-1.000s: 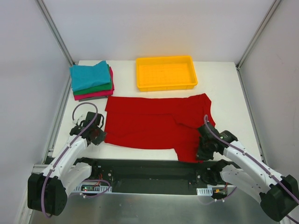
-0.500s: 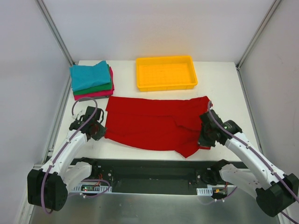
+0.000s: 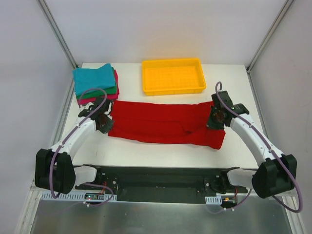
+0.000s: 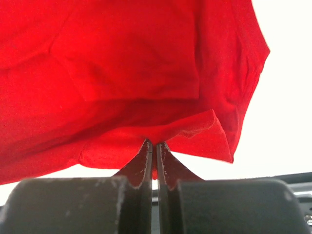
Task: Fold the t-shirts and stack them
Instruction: Fold the other side of the tshirt into a rectangle
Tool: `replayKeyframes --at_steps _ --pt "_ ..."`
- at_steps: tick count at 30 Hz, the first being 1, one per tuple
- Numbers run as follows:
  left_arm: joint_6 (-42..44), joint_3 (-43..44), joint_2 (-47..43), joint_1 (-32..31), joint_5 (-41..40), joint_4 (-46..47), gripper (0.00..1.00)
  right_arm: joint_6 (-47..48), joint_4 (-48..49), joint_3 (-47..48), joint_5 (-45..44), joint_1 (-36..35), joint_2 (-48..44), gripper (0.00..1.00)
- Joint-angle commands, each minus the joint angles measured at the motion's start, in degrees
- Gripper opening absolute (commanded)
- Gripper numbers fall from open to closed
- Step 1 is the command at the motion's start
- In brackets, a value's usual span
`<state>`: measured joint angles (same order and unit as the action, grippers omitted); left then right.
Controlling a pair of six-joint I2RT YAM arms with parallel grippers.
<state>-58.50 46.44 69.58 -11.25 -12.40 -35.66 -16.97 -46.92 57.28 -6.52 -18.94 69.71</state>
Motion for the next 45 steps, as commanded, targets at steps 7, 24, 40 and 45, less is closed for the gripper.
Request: replayKeyframes --at_steps 7,24,40,45 --pt "-1.4 8.9 9.5 0.1 -5.1 1.0 0.0 7.1 7.7 10.3 3.7 6.5 12.3 0.01" --pt "3.3 16.2 18.4 0.9 -3.2 0.9 0.73 12.6 5.4 28.1 5.4 9.5 33.3 0.38" --pt "11.9 12.3 14.3 -2.7 15.1 9.9 0.99 8.5 27.0 1.3 26.0 7.3 20.6 0.96" --pt "12.5 10.9 18.4 -3.3 14.3 10.6 0.99 7.2 29.1 3.9 24.7 6.2 26.4 0.96"
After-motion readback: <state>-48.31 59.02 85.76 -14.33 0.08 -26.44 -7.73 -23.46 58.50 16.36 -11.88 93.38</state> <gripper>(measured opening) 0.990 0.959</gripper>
